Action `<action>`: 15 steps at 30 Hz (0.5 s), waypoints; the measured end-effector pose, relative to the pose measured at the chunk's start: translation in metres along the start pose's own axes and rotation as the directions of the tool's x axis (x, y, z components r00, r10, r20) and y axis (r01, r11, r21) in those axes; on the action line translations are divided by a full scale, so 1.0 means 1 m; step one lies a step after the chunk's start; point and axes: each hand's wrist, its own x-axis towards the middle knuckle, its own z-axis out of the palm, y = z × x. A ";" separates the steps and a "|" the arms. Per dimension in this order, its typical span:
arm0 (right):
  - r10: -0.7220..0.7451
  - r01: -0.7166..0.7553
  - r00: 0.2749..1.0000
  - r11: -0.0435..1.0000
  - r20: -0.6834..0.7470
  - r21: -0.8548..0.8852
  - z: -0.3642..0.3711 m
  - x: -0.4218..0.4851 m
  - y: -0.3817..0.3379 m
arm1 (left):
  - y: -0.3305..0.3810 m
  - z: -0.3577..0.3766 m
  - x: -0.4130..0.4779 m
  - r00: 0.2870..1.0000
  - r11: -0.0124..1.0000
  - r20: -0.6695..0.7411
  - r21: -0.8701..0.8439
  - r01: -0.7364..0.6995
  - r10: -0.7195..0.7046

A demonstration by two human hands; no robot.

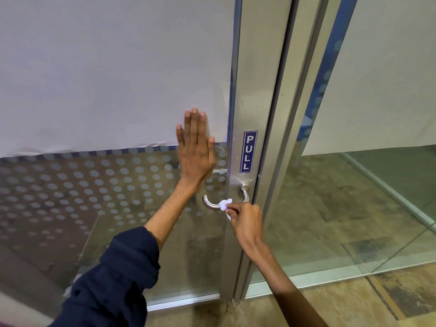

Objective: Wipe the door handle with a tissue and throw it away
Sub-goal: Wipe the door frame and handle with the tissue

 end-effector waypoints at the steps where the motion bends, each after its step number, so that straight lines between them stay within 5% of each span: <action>1: -0.009 0.009 1.000 0.998 0.006 0.059 -0.002 0.000 0.000 | 0.000 -0.004 -0.005 1.000 0.999 0.022 -0.036 -0.021 0.022; 7: -0.007 -0.010 0.999 0.909 0.039 0.417 -0.012 -0.002 -0.003 | -0.009 -0.050 -0.061 0.991 0.982 0.122 -0.184 -0.031 0.054; 10: -0.017 -0.051 0.993 0.827 0.116 0.560 -0.012 -0.007 -0.016 | -0.009 -0.080 -0.089 0.947 0.958 0.319 -0.257 0.128 -0.041; 15: -0.086 -0.076 0.972 0.767 0.220 0.637 -0.003 -0.020 -0.031 | -0.007 -0.115 -0.132 0.619 0.731 0.746 -0.277 0.624 -0.246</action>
